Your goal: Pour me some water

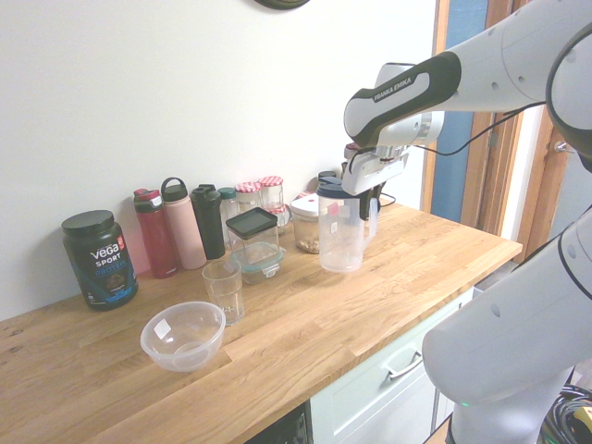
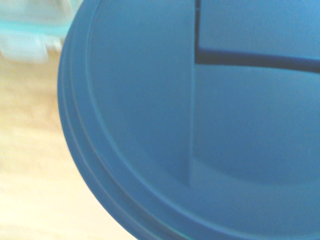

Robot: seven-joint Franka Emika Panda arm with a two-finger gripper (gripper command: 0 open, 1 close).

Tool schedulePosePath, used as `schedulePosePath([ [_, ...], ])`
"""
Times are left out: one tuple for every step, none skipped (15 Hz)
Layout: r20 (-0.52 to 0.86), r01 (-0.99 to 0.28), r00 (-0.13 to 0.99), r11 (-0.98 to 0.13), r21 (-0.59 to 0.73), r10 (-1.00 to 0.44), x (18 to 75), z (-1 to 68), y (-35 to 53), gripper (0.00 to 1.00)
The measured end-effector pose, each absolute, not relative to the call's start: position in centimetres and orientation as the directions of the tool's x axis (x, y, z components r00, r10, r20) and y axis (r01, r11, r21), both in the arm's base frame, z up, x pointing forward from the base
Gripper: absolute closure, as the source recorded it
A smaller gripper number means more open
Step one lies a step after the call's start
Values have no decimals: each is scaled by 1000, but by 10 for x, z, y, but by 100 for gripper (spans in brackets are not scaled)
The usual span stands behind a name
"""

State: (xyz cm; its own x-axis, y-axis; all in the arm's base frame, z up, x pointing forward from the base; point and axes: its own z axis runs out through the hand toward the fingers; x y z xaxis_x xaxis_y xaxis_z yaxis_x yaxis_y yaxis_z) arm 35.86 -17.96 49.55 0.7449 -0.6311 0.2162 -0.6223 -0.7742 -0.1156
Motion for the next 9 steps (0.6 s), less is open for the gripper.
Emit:
schedulePosePath([
  [214,-622,748,-776,-103,-628,357,488,-179,100],
  [221,-624,746,-775,-100,-628,357,483,-178,100],
  [235,-627,738,-772,-105,-632,358,480,-177,100],
  [253,-634,727,-765,-110,-639,360,477,-177,0],
  [268,-644,713,-757,-115,-647,362,476,-177,0],
  [272,-652,705,-750,-115,-655,363,473,-177,0],
  [269,-657,702,-745,-112,-660,364,470,-177,0],
  [269,-661,699,-742,-110,-662,365,469,-178,0],
  [270,-662,698,-741,-109,-663,366,468,-179,0],
])
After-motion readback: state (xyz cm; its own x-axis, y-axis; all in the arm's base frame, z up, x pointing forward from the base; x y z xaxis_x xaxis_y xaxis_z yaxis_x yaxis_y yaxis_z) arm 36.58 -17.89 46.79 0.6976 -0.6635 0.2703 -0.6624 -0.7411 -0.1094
